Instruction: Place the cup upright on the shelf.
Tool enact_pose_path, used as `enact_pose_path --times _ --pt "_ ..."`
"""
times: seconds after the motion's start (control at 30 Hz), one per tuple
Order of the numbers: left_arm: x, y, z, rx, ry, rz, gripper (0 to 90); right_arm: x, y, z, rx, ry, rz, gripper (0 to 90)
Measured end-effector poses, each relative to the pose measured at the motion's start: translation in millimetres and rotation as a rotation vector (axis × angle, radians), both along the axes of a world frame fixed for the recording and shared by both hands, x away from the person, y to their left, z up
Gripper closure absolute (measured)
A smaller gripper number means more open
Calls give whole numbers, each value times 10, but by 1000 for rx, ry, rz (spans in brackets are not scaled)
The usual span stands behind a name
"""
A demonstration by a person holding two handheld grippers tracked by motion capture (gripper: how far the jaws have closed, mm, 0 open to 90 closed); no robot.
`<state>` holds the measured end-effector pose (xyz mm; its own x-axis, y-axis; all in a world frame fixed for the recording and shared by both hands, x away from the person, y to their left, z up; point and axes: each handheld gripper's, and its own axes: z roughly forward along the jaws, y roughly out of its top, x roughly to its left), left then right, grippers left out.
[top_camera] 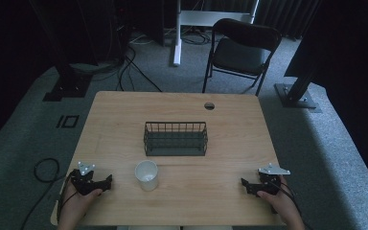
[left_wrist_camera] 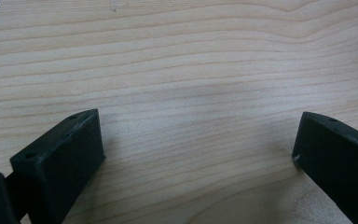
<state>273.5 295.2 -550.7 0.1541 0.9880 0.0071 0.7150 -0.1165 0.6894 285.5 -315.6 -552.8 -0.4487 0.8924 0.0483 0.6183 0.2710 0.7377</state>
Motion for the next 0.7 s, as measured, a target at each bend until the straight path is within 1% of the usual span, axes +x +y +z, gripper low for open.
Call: enact_pose_path --times 0.07,0.33,0.5,0.53,0.57,0.7 --pt "0 0 0 0 0 0 20 -6 7 3 -15 -8 13 128" --pt "0 0 0 0 0 0 20 -5 69 74 -12 -39 54 128" --pt "0 0 0 0 0 0 20 7 136 112 -16 -43 81 128" --pt "0 0 0 0 0 0 20 13 167 125 -17 -48 95 130" --pt "0 0 0 0 0 0 20 13 167 125 -17 -48 95 130" --pt "0 0 0 0 0 0 20 27 230 135 -12 -53 130 135"
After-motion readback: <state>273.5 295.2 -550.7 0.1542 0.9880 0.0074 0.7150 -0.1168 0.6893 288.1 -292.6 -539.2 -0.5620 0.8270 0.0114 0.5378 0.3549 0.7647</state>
